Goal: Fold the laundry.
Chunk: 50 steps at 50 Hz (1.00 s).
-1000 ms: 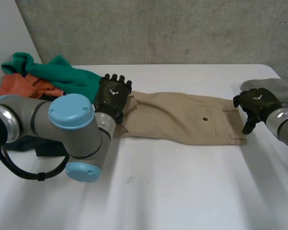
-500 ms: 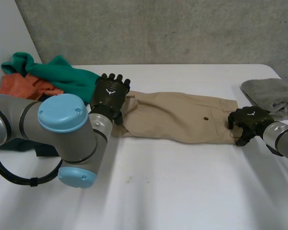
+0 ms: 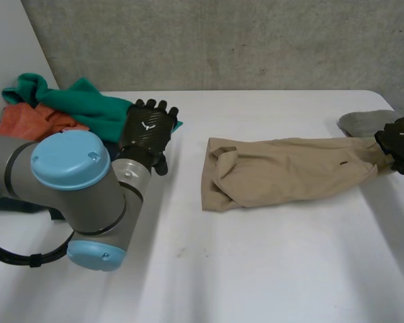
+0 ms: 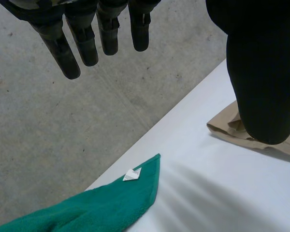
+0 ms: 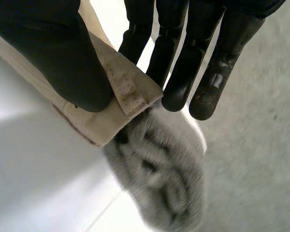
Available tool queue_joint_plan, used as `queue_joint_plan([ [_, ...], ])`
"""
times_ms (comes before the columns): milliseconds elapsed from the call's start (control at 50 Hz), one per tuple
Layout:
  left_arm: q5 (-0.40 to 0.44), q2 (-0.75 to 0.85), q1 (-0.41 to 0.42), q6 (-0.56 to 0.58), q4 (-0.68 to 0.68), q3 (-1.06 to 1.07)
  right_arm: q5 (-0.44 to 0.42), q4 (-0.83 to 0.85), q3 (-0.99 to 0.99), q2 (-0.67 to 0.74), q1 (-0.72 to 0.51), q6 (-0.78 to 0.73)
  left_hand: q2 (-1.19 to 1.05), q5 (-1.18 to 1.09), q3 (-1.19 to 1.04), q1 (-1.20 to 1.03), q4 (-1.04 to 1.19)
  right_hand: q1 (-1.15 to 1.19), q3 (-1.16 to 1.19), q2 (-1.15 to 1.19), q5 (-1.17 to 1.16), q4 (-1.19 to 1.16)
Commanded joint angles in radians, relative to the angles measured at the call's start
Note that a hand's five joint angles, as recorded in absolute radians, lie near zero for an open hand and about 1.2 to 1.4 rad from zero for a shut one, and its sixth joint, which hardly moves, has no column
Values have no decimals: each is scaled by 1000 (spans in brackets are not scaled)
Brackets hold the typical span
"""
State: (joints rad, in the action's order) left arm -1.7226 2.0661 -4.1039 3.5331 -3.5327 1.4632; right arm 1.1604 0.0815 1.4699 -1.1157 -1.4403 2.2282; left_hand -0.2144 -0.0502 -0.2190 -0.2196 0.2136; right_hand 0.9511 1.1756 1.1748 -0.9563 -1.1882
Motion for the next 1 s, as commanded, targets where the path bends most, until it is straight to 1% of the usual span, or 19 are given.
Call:
queue_joint_plan([
  [20,0,-41,-4,-20,0,43,-132,30,-71,-15,-190,-68,27,38,32,33,-27,445,221,221,-265,-208],
  [60,0,-49,-7,-23,0,49,-221,44,-86,-7,-259,-81,27,38,32,33,-27,445,221,221,-265,-208],
  [120,0,-64,-24,-33,1,60,-316,63,-92,19,-324,-82,27,38,32,33,-27,445,221,221,-265,-208],
  [140,0,-67,-27,-34,1,63,-373,82,-94,52,-368,-87,27,38,32,33,-27,445,221,221,-265,-208],
  [220,2,-77,-36,-45,0,68,-451,128,-102,144,-484,-90,24,35,29,30,-24,445,221,221,-265,-208],
  [280,3,-75,-38,-49,-2,63,-452,139,-108,194,-546,-97,21,32,26,27,-21,445,221,221,-265,-208],
  [360,5,-70,-42,-49,-5,37,-387,135,-151,246,-594,-98,19,29,23,24,-18,445,221,221,-265,-208],
  [380,6,-69,-42,-49,-6,28,-334,130,-167,240,-604,-87,18,29,23,24,-18,2,-223,-222,178,236],
  [400,5,-67,-41,-49,-6,5,-300,132,-171,235,-611,-78,18,29,23,24,-18,-302,-527,-526,482,539],
  [440,5,-63,-39,-49,-6,-23,-214,133,-171,217,-611,-15,16,26,20,21,-15,-777,-1001,-1000,956,1014],
  [500,6,-47,-32,-46,-11,-90,-156,136,-172,171,-606,143,4,14,8,9,-3,-777,-1001,-1000,956,1014],
  [520,5,-41,-30,-46,-11,-108,-122,139,-166,119,-600,286,1,11,6,6,0,-777,-1001,-1000,956,1014],
  [580,3,2,-16,-49,-11,-197,-84,138,-160,38,-589,506,-8,2,-3,-3,9,-777,-1001,-1000,956,1014],
  [600,5,14,-9,-52,-11,-219,-56,136,-160,4,-571,637,-11,-1,-6,-6,12,-777,-1001,-1000,956,1014],
  [680,24,80,37,-83,-6,-322,-4,97,-160,-32,-464,839,-17,-6,-12,-11,17,-777,-1001,-1000,956,1014],
  [760,106,164,77,-118,17,-412,8,8,-184,-10,-384,844,-17,-6,-12,-11,17,-777,-1001,-1000,956,1014],
  [780,141,201,95,-131,40,-441,9,-11,-197,0,-377,840,-17,-6,-12,-11,17,-777,-1001,-1000,956,1014],
  [840,175,264,116,-141,84,-495,13,-86,-284,83,-380,811,-17,-6,-12,-11,17,-777,-1001,-1000,956,1014],
  [1000,167,466,131,-143,280,-668,-2,-269,-497,315,-384,781,-17,-6,-12,-11,17,-777,-1001,-1000,956,1014],
])
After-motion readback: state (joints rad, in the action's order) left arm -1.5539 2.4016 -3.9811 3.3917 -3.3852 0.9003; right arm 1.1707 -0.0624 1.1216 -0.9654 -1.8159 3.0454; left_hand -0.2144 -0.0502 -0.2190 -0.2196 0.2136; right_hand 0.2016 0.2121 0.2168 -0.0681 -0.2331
